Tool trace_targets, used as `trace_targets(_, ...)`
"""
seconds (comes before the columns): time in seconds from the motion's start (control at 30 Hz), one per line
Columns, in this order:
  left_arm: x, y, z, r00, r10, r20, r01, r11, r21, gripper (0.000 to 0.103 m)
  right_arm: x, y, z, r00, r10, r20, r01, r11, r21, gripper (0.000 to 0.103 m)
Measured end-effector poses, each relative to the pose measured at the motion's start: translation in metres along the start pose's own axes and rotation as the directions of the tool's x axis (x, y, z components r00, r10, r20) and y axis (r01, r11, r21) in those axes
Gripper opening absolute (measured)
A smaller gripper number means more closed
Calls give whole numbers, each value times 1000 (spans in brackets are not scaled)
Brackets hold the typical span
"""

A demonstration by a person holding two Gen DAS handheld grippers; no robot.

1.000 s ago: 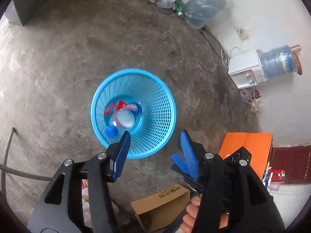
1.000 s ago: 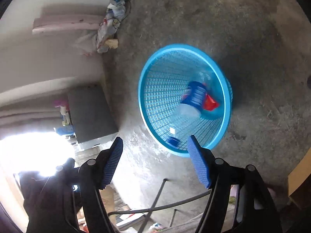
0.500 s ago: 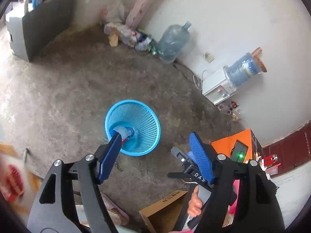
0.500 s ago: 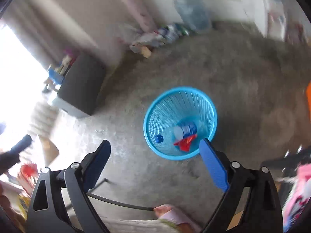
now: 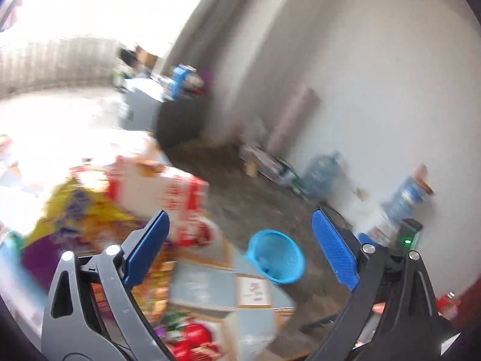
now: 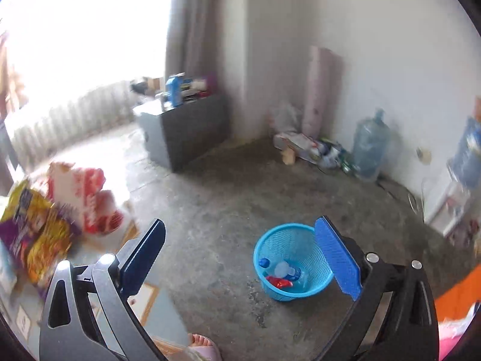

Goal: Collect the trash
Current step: 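Move both open grippers back toward the table items, then grasp the purple noodle bag with the left gripper while the right grasps the red-white snack bag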

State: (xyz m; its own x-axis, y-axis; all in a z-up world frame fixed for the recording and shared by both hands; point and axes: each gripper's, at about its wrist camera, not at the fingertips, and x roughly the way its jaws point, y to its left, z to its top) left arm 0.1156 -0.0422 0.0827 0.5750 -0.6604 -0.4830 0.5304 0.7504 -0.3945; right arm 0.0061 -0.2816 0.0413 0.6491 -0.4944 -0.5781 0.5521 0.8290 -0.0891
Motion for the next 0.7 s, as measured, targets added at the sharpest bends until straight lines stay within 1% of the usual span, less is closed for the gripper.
trace_targets(0.03, -16, 13, -6, 998, 50, 34, -50, 999, -11, 93, -4, 11, 0, 1000, 22, 7, -21, 999, -27, 97)
trace_targets(0.1, -42, 35, -20, 984, 160, 81, -157, 987, -41, 93, -9, 29, 3, 997, 64, 30, -63, 997, -49, 97)
trace_targets(0.2, -67, 69, -34, 958, 266, 106, -257, 962, -91, 93, -10, 54, 9, 987, 159, 31, -157, 986, -53, 97)
trace_targets(0.27, -76, 90, -40, 953, 286, 95, -276, 955, -113, 93, -14, 74, 13, 976, 214, 43, -212, 976, -49, 97)
trace_targets(0.37, -80, 104, -50, 946, 314, 78, -302, 944, -136, 93, -15, 101, 19, 953, 301, 29, -300, 953, -54, 97)
trace_targets(0.47, -78, 114, -53, 947, 314, 63, -306, 945, -114, 93, -14, 124, 20, 924, 383, 2, -383, 922, -53, 97)
trace_targets(0.53, -75, 117, -51, 947, 315, 58, -309, 947, -88, 93, -11, 135, 21, 907, 420, -18, -421, 906, -48, 96)
trace_targets(0.57, -74, 118, -51, 949, 311, 57, -307, 949, -78, 93, -10, 141, 22, 901, 434, -26, -435, 899, -46, 92)
trace_targets(0.63, -69, 119, -43, 952, 301, 61, -297, 953, -55, 93, -7, 148, 24, 895, 444, -37, -445, 894, -44, 86)
trace_targets(0.7, -62, 122, -36, 952, 303, 50, -301, 953, -44, 93, -1, 153, 27, 889, 453, -61, -455, 889, -38, 81)
